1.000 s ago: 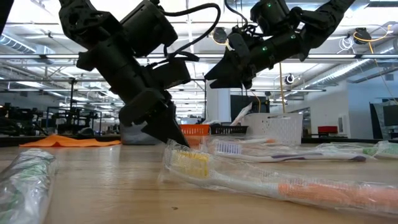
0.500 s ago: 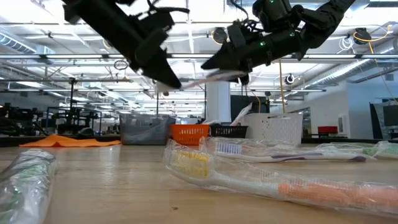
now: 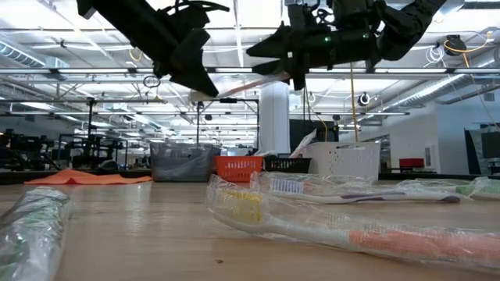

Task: Pick & Place Toothbrushes
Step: Put the orange toothbrush into the black bin

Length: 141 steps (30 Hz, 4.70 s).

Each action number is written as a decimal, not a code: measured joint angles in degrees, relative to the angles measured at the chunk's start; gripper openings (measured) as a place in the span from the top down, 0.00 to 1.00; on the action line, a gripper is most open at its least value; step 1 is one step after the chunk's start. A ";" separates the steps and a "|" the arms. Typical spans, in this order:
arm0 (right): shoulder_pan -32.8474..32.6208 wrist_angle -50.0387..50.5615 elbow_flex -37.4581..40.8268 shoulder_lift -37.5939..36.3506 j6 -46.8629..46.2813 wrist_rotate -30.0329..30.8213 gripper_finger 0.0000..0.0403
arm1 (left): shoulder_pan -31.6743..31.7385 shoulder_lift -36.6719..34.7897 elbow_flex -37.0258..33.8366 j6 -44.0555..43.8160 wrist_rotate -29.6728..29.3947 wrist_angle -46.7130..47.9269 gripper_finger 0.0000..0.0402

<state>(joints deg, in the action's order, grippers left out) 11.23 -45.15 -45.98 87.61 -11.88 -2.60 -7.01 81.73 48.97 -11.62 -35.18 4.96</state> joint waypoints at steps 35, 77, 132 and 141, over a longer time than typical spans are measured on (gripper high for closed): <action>3.12 -2.85 0.02 0.02 -3.98 -5.29 0.65 | -0.13 0.31 -0.02 5.49 -1.90 -14.25 1.00; 14.02 18.40 0.00 -9.36 -1.04 1.31 0.96 | -1.85 -1.42 0.00 6.07 -6.63 -2.93 0.75; 21.30 22.82 0.00 0.42 -3.44 6.82 0.95 | -1.81 -1.40 0.00 1.82 -6.25 -3.09 0.75; 20.91 23.65 0.00 0.42 -4.05 3.89 0.95 | -1.81 -1.39 0.00 1.16 -6.25 -3.07 0.75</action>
<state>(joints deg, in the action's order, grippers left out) 32.14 -21.49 -45.98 88.03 -15.93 1.28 -8.82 80.34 48.97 -10.46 -41.43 1.89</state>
